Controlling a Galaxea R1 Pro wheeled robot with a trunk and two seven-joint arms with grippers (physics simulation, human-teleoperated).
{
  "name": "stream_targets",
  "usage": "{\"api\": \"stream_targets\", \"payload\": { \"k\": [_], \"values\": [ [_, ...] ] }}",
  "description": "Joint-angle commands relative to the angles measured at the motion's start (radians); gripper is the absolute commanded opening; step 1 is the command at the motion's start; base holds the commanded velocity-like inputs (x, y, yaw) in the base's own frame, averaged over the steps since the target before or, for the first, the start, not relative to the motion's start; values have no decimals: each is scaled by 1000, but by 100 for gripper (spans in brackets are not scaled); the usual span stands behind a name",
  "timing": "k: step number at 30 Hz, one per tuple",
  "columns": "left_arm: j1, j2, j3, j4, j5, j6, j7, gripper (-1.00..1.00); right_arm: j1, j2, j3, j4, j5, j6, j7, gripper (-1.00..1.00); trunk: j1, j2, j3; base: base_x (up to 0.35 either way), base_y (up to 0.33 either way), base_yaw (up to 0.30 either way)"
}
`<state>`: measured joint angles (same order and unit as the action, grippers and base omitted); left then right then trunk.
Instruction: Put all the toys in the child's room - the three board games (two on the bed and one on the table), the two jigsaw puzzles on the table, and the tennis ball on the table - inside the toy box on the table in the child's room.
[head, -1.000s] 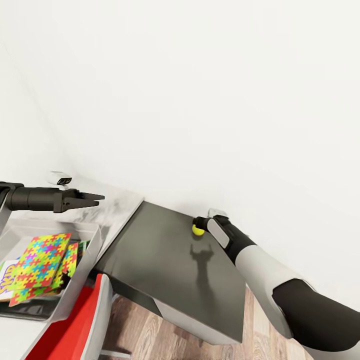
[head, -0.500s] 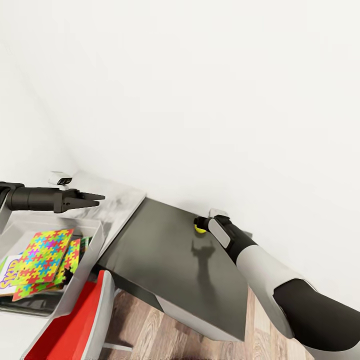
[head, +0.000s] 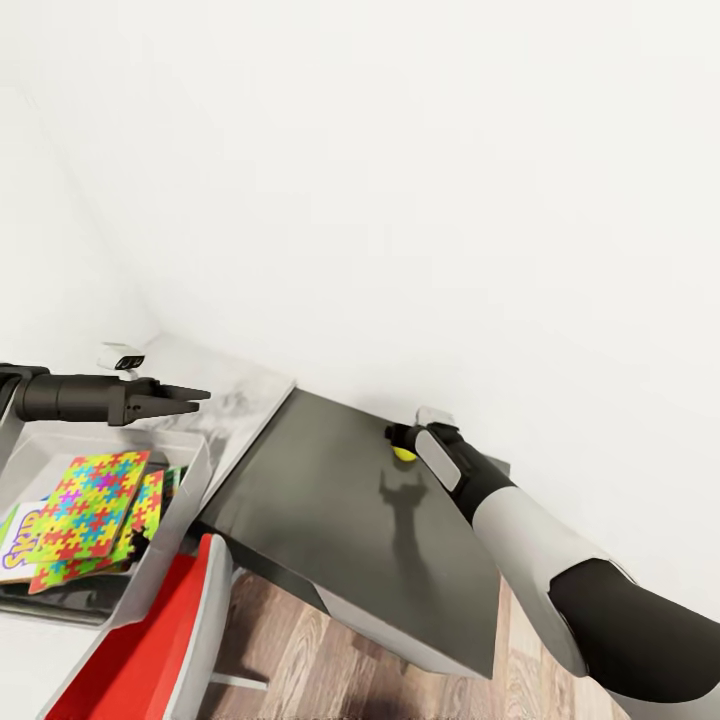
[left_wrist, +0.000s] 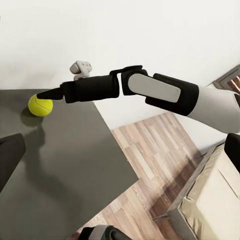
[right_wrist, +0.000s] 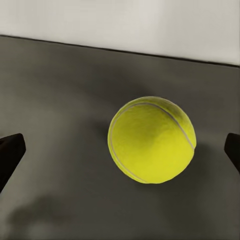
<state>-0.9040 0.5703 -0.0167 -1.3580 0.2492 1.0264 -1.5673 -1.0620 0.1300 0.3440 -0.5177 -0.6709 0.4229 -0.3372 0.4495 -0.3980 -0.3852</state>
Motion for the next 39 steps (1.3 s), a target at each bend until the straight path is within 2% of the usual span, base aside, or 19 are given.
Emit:
{"api": "stream_targets", "payload": {
  "k": [1,23,39],
  "values": [
    [-1,1,-2,0,1,11,-4,100,-1,0,6,-2,-10,2,-9,100,1,-2,-3,0,0,9],
    [-1,5,-2,-1,1,11,-4,100,-19,-7,9,-5,-10,1,-9,100,1,-2,-39,0,0,1],
    [-1,6,-2,-1,1,11,-4,100,-28,-12,7,-5,-11,2,-10,100,1,-2,-45,0,0,0]
  ]
}}
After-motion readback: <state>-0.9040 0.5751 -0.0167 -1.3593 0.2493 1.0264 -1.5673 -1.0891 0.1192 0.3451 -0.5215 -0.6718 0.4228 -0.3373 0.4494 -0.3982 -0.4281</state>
